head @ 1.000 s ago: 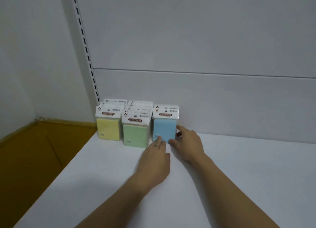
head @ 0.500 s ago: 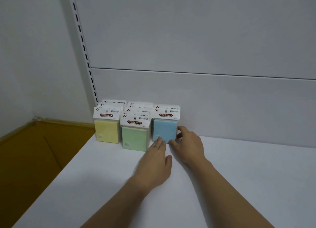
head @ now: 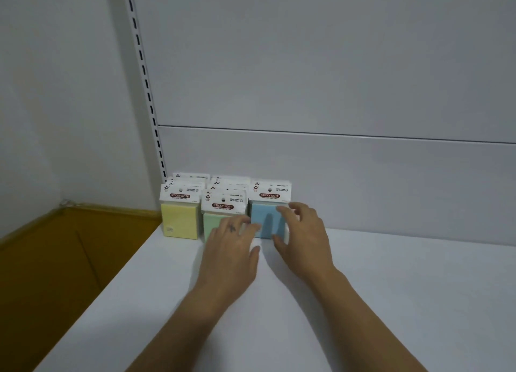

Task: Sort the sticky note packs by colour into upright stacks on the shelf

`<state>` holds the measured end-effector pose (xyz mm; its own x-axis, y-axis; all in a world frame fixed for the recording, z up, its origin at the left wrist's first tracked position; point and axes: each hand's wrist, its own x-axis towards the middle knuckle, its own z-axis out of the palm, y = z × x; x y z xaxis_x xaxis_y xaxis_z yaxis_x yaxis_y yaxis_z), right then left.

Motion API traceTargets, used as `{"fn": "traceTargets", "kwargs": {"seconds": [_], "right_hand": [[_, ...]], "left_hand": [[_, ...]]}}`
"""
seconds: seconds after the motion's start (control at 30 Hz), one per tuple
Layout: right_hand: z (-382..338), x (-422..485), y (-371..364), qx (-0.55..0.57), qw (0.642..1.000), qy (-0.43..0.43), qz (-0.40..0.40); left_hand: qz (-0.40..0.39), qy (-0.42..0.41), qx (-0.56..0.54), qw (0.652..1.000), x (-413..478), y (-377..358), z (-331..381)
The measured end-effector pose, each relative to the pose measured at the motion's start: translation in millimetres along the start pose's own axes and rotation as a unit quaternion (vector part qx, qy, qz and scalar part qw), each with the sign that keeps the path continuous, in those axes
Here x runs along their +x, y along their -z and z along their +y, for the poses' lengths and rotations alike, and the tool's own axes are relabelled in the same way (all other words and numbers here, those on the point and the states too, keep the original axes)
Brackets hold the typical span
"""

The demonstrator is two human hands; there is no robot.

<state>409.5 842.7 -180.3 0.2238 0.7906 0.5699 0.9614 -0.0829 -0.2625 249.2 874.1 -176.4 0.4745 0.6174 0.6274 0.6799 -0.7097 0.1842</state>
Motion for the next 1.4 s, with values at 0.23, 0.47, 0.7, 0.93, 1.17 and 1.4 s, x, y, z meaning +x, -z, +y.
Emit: {"fn": "traceTargets", "kwargs": {"seconds": [0.23,0.47,0.7,0.93,1.17,1.4], "right_hand": [[-21,-14,-17,-0.092,0.992,0.050,-0.066],[-28,-13,-19,-0.096,0.988,0.046,-0.108],[-25,-5,-1,-0.077,0.992,0.026,-0.098],[-26,-5,19,-0.086,0.987,0.022,-0.132],[-58,-23,28,-0.071,0.987,0.045,-0.137],[-101,-23,6,-0.139,0.968,0.118,-0.173]], "left_hand": [[-0.015,0.103,0.009,0.995,-14,5,-42],[-0.057,0.076,0.012,0.995,-22,-2,-45],[-0.056,0.092,-0.005,0.994,-20,4,-38],[-0.068,0.079,0.028,0.994,-8,24,-49],[-0.068,0.047,0.072,0.994,-3,40,-76],[-0.083,0.028,0.061,0.994,-7,48,-87]]}}
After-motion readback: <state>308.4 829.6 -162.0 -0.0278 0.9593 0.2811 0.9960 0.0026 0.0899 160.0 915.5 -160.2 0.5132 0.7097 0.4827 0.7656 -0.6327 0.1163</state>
